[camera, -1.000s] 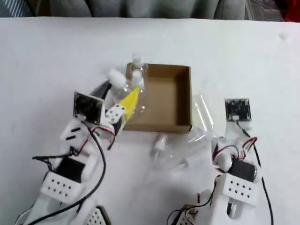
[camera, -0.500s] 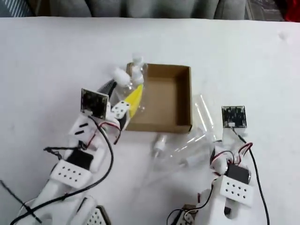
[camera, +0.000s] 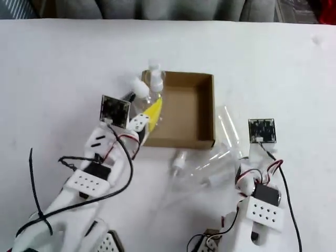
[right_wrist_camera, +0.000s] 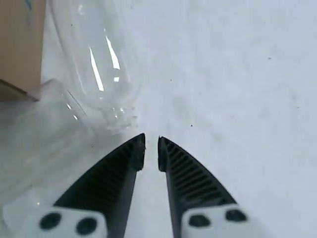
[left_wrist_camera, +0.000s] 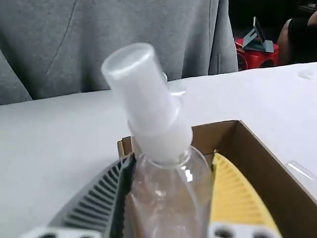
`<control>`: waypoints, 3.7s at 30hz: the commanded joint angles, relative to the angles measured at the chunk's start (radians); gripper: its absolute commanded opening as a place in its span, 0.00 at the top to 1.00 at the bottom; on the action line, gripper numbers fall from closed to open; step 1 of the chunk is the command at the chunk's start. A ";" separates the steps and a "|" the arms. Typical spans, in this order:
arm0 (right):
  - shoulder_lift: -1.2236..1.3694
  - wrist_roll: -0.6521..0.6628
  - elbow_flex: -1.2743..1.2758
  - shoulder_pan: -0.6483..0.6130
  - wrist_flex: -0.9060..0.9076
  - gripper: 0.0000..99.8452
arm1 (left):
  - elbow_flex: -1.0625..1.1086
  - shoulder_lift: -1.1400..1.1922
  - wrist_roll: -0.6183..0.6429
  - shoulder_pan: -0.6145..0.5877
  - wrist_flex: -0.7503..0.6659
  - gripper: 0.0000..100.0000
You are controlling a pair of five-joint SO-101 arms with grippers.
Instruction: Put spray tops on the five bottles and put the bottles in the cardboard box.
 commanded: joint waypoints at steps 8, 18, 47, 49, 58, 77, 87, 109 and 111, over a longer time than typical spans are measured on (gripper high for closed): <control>-0.007 0.011 -0.005 0.012 -0.018 0.98 | 0.029 0.007 0.002 -0.010 -0.115 0.98; -0.004 0.012 -0.003 0.012 -0.018 0.98 | 0.060 0.008 0.002 -0.007 -0.117 0.98; -0.007 0.058 0.017 0.012 -0.013 0.98 | 0.066 0.292 -0.080 -0.001 -0.425 0.98; -0.005 0.060 0.017 0.012 -0.013 0.98 | 0.064 0.338 -0.080 -0.004 -0.474 0.98; -0.012 0.060 0.029 0.010 -0.021 0.98 | 0.066 0.420 -0.083 0.001 -0.520 0.98; -0.012 0.060 0.048 0.010 -0.056 0.98 | 0.071 0.417 -0.091 -0.008 -0.473 0.97; -0.012 0.060 0.048 0.010 -0.056 0.98 | 0.081 0.417 -0.086 -0.008 -0.443 0.78; -0.012 0.060 0.049 0.012 -0.056 0.98 | 0.080 0.415 -0.089 -0.044 -0.382 0.68; -0.012 0.060 0.049 0.012 -0.056 0.98 | 0.080 0.414 -0.089 -0.044 -0.381 0.68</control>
